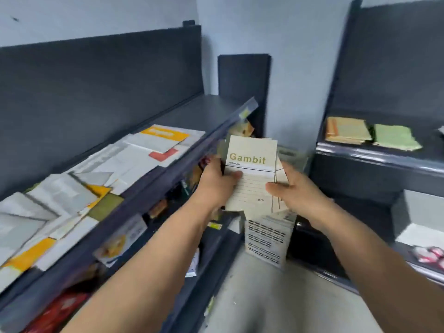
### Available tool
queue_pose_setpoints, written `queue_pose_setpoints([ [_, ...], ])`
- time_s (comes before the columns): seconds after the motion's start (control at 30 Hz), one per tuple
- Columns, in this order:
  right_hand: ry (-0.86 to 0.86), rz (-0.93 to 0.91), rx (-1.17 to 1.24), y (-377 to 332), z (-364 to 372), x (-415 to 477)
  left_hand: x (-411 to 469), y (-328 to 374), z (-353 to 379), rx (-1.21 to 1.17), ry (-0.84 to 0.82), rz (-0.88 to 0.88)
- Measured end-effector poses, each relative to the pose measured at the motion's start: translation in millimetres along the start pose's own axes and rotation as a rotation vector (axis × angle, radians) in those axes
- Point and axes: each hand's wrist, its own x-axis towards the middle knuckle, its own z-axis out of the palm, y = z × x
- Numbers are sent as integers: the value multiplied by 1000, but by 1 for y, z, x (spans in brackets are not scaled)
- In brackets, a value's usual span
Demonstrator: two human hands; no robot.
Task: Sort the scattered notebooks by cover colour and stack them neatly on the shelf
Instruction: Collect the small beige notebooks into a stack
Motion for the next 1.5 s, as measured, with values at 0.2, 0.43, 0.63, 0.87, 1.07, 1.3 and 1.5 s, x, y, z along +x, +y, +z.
queue_pose_setpoints([
  [0.2, 252, 142, -43, 53, -160, -36, 15, 46, 180, -49, -290, 16],
  [0.43, 440, 282, 38, 99, -263, -44, 32, 79, 301, 43, -437, 77],
  [0.63, 520, 290, 38, 122, -311, 9, 95, 94, 360, 109, -533, 104],
  [0.87, 560, 323, 7, 136, -371, 108, 204, 108, 426, 165, -501, 77],
  [1.07, 581, 389, 14, 155, -410, 176, 272, 121, 471, 341, -497, 112],
  [1.3, 493, 457, -176, 180, -432, 214, 303, 110, 500, 534, -451, 84],
  [1.5, 374, 503, -570, 189, -439, 220, 301, 106, 510, 842, -377, 206],
])
